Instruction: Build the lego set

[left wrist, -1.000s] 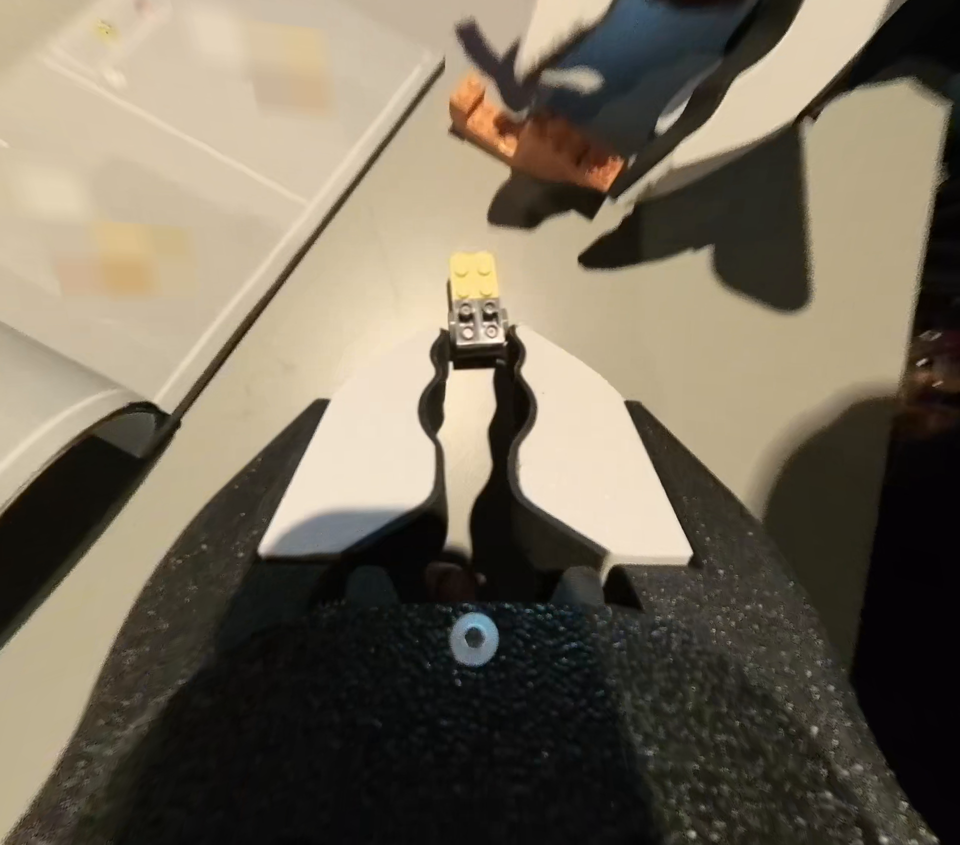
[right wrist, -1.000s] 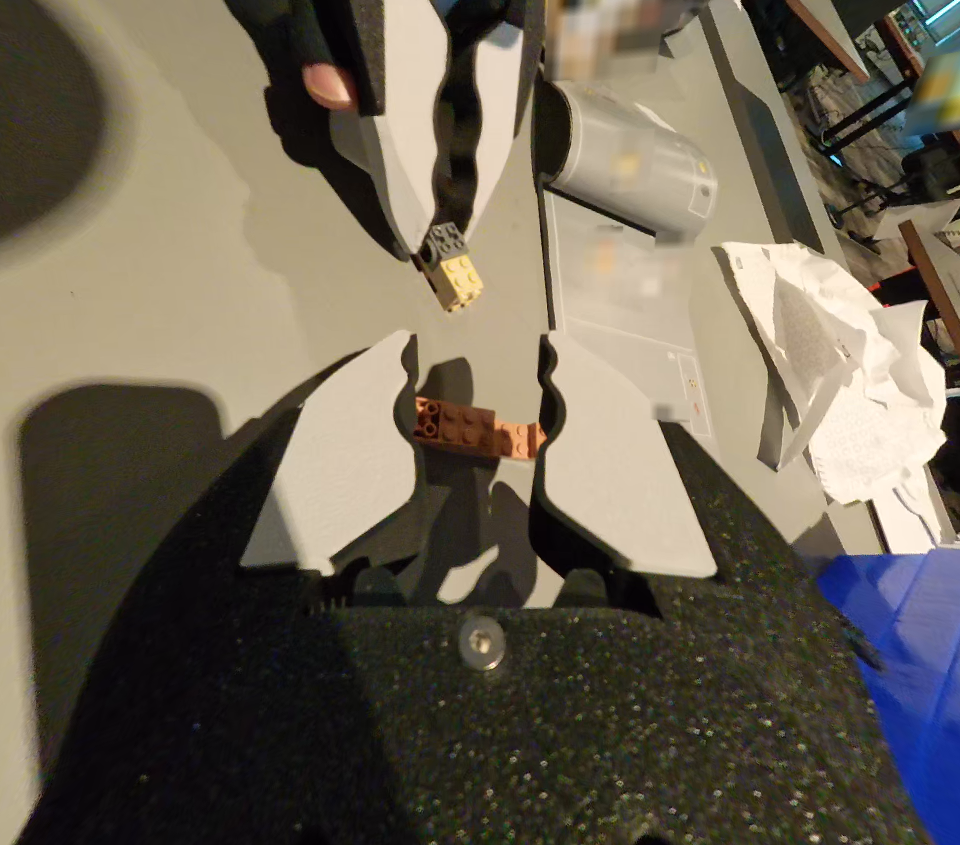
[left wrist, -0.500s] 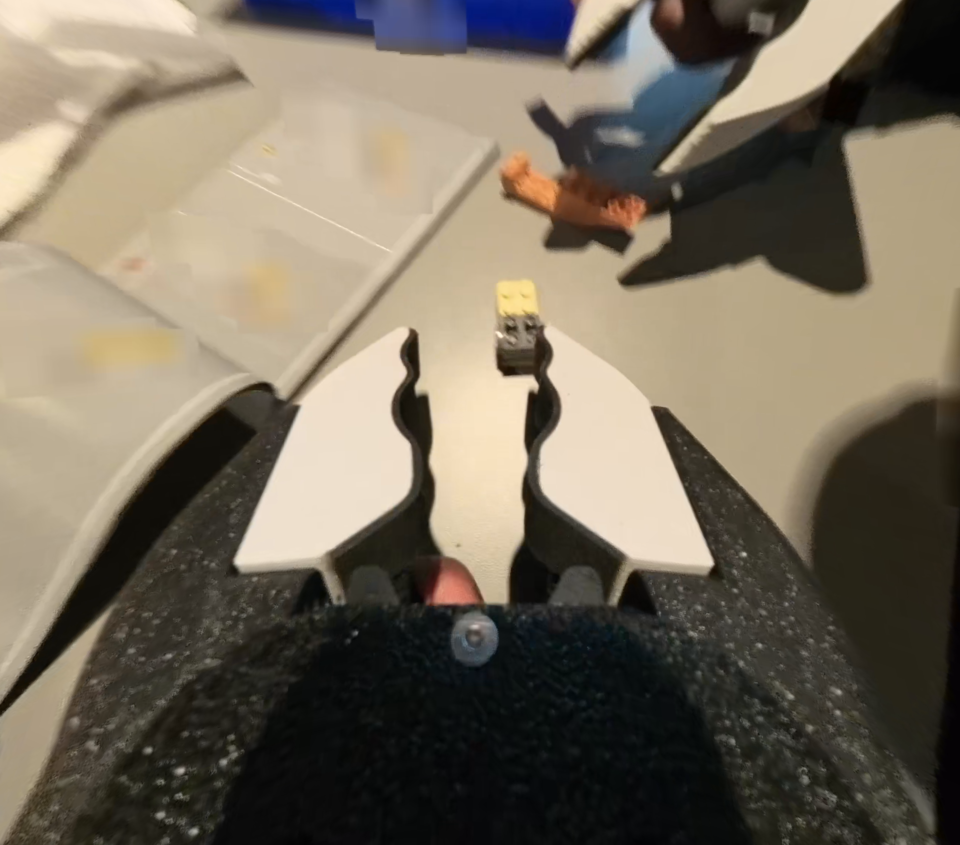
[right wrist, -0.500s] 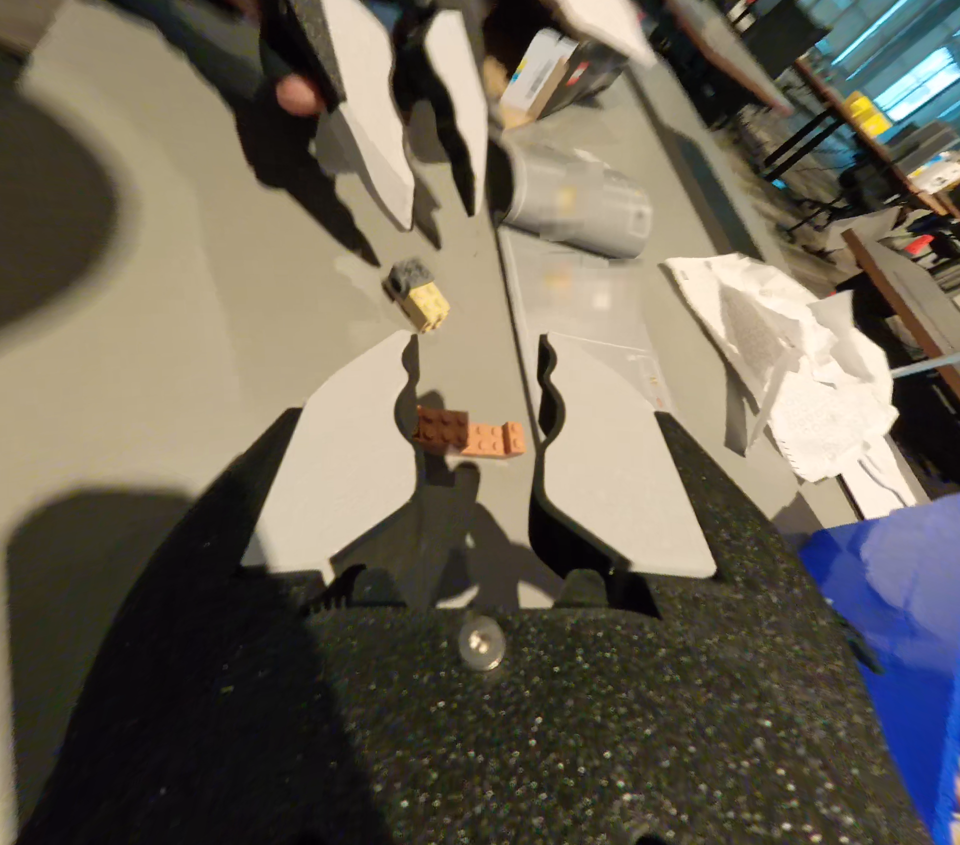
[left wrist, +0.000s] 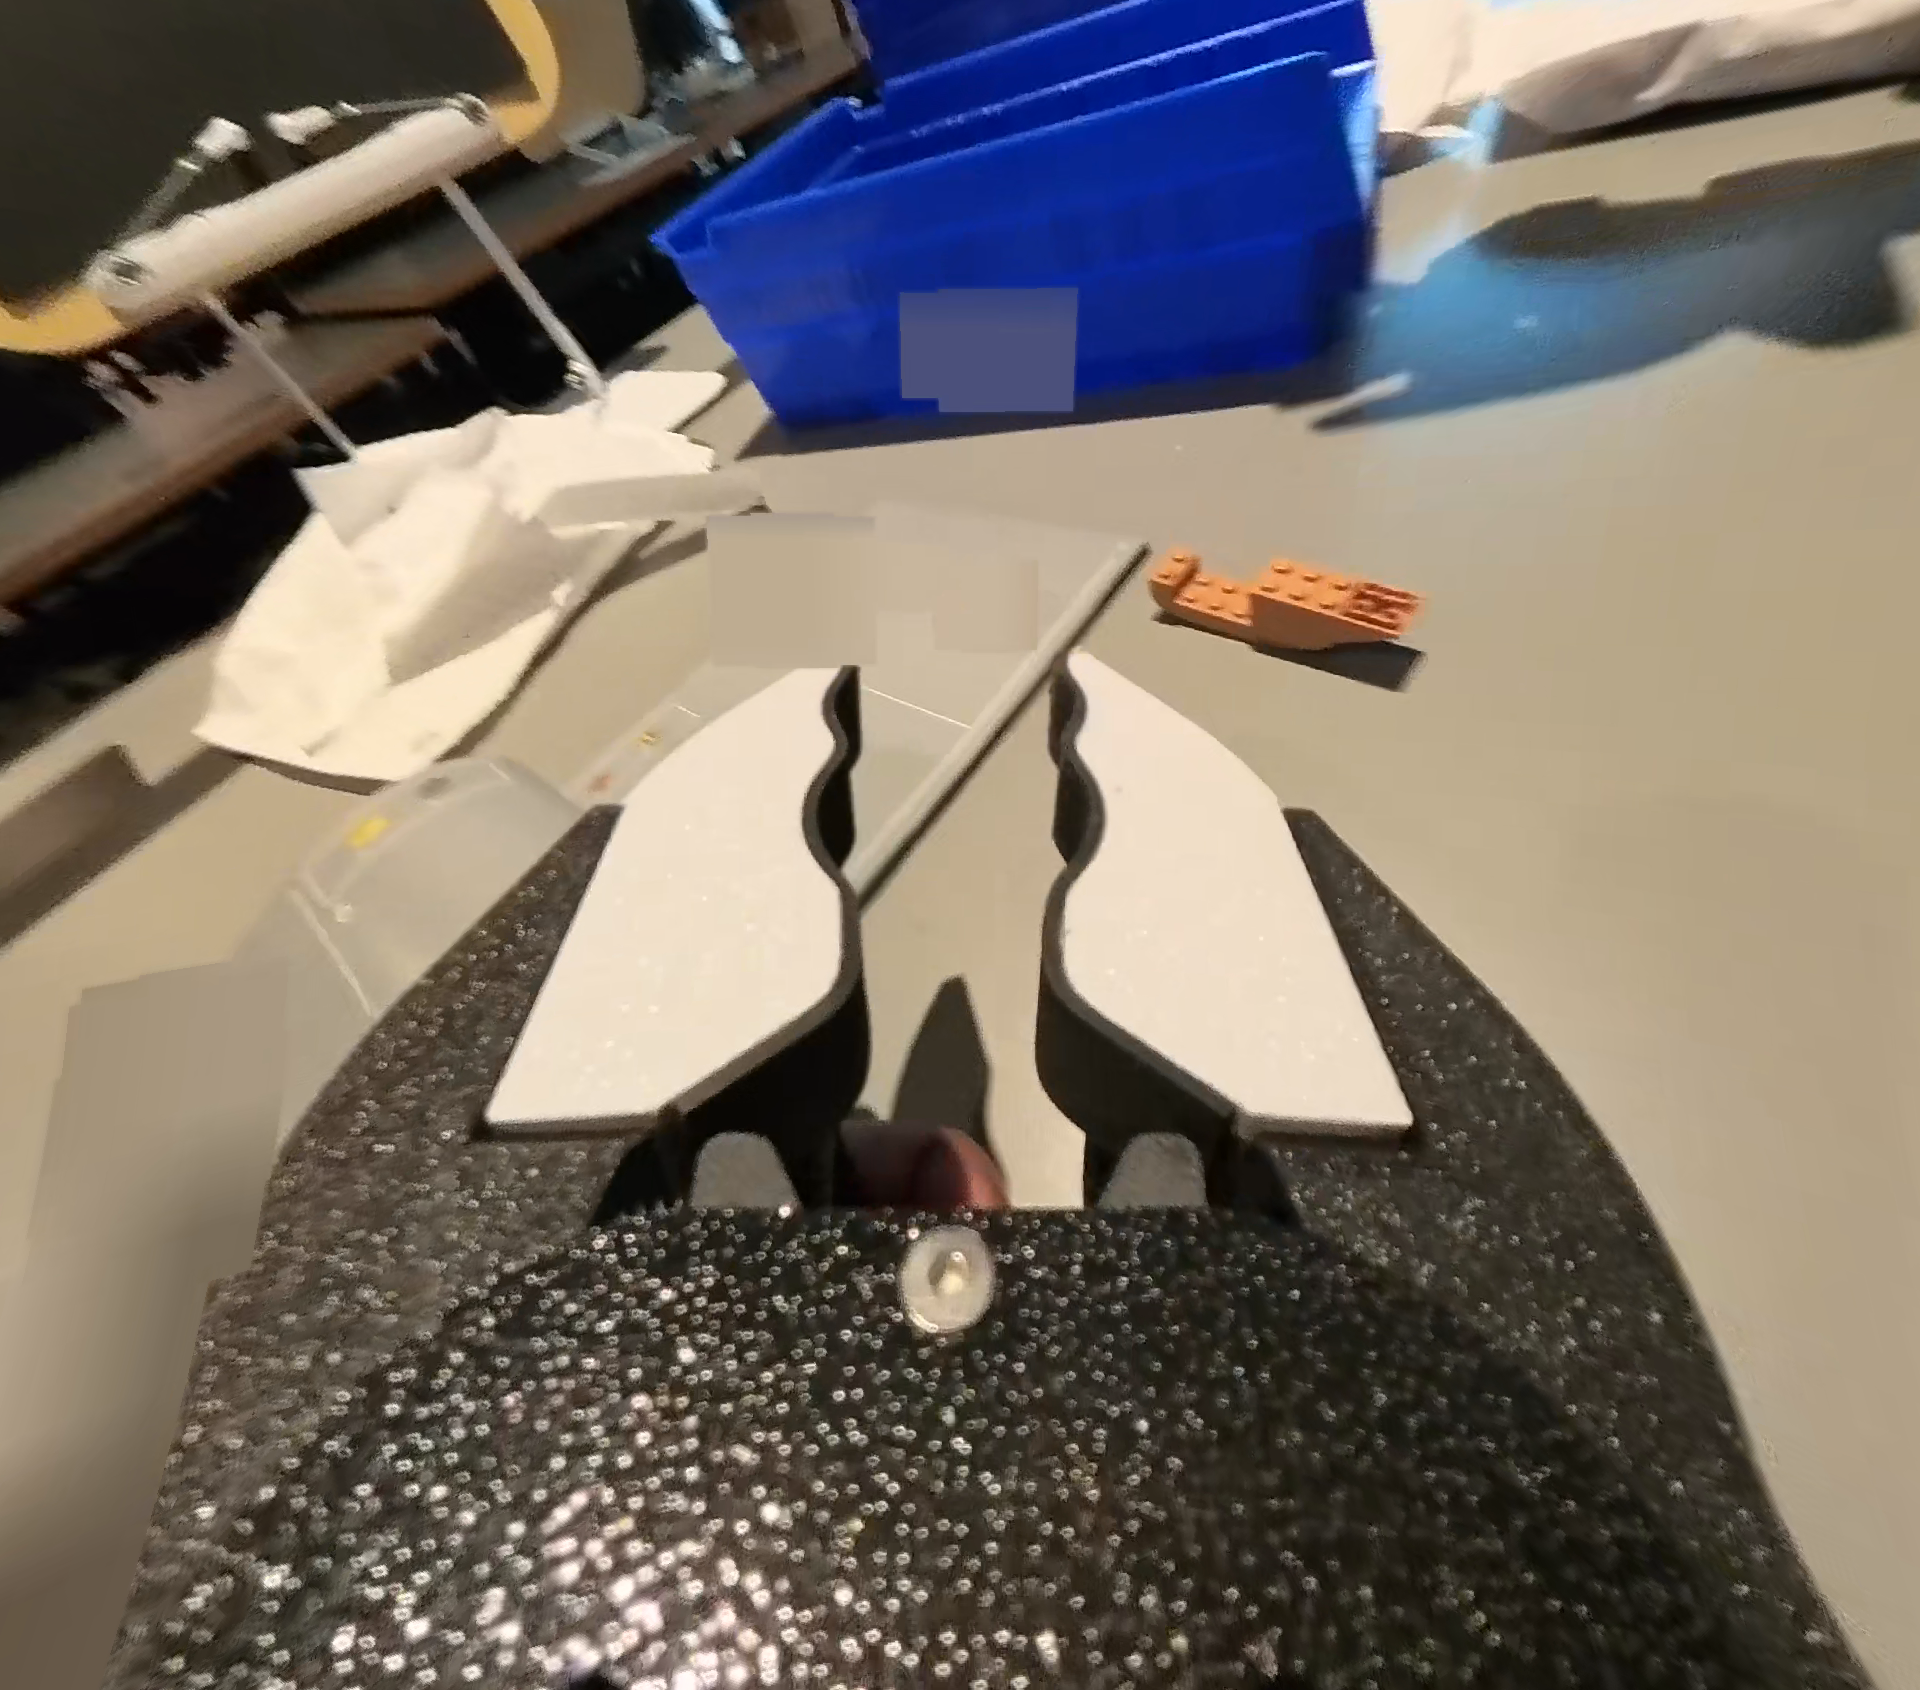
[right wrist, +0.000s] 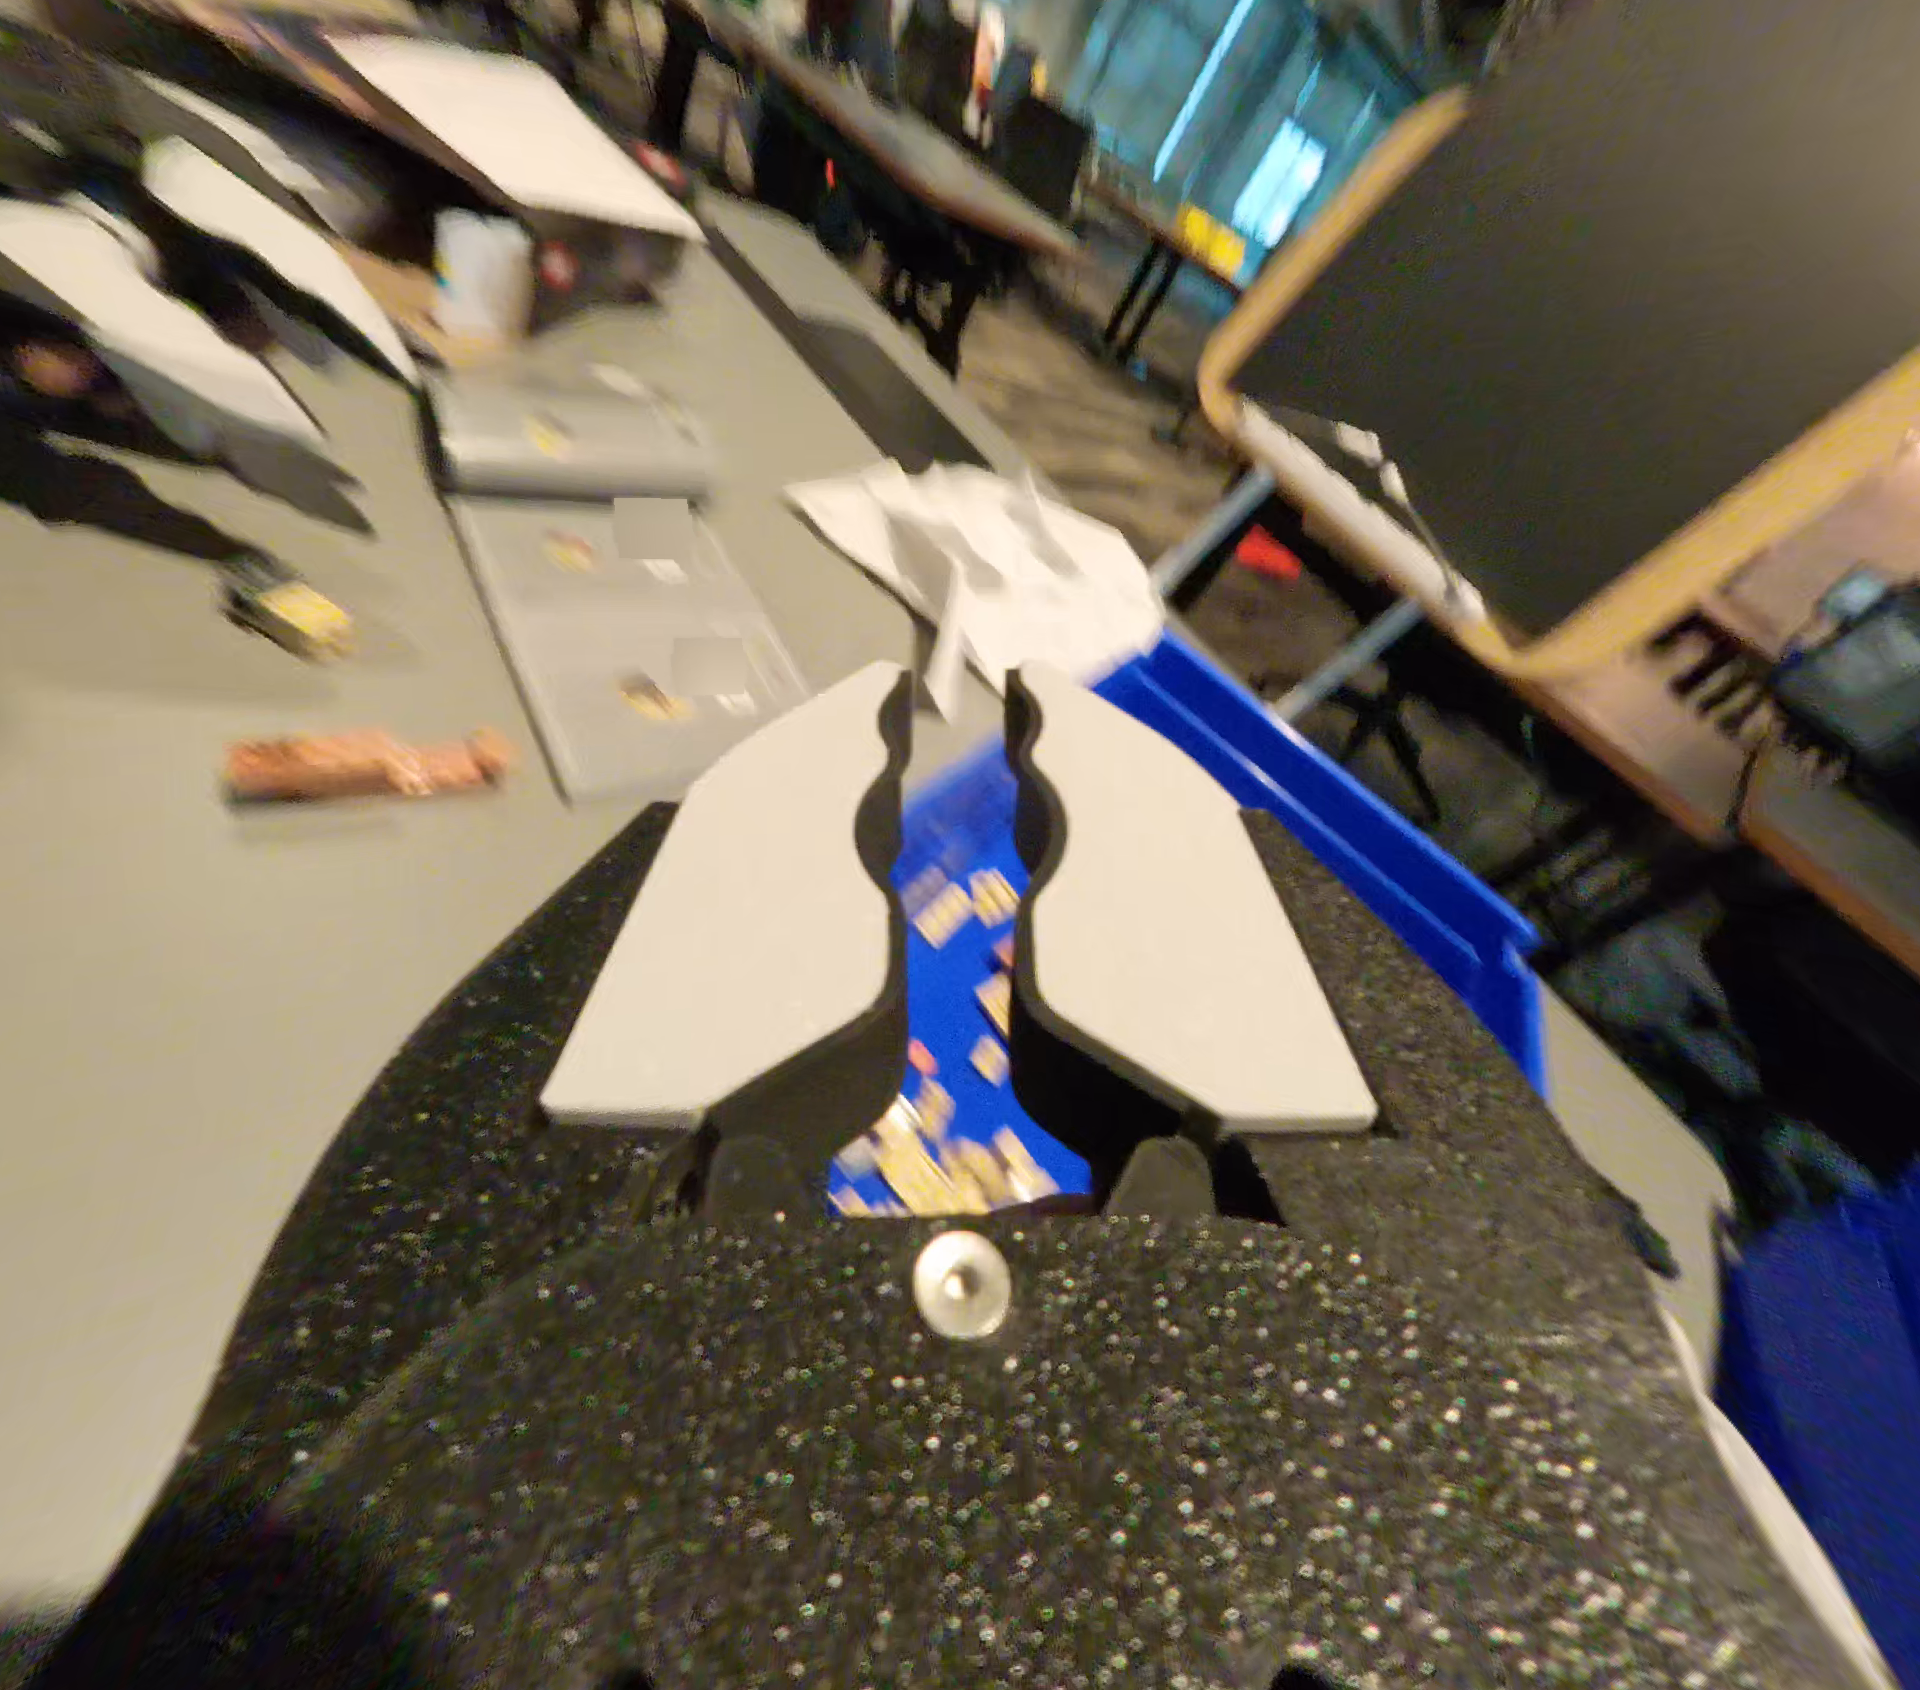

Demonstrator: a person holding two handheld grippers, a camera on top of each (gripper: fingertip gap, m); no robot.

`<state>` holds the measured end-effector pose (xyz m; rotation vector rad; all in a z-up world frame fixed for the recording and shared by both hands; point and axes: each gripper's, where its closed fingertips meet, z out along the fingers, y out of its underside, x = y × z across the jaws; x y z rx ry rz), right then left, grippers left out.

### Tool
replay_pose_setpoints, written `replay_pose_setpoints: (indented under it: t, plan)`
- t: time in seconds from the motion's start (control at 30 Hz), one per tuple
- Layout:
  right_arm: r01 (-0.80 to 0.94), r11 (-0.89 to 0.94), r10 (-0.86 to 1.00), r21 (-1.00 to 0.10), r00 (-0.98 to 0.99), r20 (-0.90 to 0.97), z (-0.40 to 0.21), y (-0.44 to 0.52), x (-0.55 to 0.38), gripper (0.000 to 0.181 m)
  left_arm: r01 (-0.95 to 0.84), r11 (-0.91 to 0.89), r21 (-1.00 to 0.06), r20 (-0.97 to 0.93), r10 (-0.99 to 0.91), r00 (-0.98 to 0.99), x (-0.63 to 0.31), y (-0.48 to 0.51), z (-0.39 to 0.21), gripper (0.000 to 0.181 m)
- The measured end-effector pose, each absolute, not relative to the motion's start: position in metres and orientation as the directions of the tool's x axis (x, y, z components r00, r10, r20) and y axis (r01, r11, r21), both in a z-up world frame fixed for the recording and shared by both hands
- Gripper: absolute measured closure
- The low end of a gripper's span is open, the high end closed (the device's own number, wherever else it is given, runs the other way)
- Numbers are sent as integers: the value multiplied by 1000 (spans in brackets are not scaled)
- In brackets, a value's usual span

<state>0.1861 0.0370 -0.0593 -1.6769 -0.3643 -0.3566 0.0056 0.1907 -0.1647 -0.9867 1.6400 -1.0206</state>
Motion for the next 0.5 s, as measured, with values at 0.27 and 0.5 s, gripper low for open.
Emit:
replay_pose_setpoints:
  t: [0.27,0.5]
  plan:
    - [293,-186,41,-938,956,290,-64,46,265,181,-68,413,-908,-405,-908,-103,13,202,-153,151]
    - [293,-271,-3,-917,952,305,-87,42,277,180,-47,487,-872,-484,-872,-71,16,201,-153,154]
